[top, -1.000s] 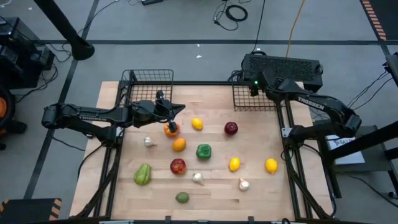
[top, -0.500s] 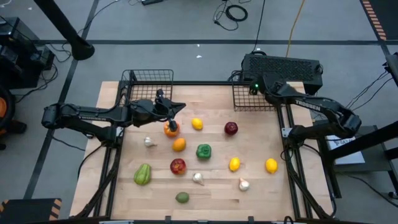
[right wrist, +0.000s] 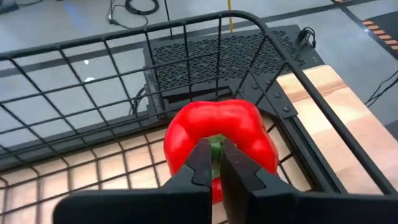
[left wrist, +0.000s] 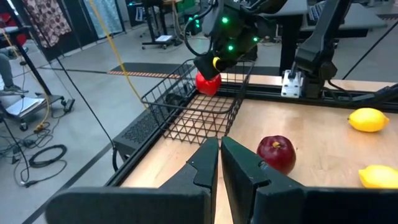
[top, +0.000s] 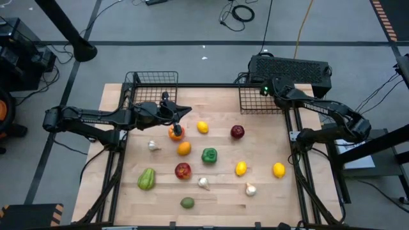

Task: Sort produce into baskets
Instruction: Put the red bell pepper in the right basket, then put the orange tomato in the left basket

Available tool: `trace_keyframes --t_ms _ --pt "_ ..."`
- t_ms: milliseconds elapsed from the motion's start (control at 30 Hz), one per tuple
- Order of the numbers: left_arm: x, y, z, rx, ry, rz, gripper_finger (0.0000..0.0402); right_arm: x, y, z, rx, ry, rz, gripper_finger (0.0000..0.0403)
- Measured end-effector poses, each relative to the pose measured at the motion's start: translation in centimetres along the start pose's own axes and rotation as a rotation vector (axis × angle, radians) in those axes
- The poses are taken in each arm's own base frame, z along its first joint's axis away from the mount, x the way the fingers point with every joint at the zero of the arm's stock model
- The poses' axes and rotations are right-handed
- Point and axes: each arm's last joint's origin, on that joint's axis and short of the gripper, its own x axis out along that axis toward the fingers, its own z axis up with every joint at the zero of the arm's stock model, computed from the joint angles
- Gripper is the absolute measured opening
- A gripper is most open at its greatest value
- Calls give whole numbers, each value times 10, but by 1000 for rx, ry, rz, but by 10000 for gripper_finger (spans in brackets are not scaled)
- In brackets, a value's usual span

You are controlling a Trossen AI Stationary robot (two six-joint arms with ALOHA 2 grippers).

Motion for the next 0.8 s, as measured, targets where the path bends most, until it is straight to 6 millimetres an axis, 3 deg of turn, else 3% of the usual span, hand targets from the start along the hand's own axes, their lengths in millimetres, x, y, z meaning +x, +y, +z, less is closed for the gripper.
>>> trace_keyframes --t_ms 200,567,800 --pt "0 1 0 -1 0 5 29 5 -3 -4 -6 -5 -5 16" --pt "0 1 1 -3 -8 -12 29 5 1 1 -62 -74 10 126" --pt "0 1 1 1 -8 -12 29 -6 6 -1 -148 -98 60 164"
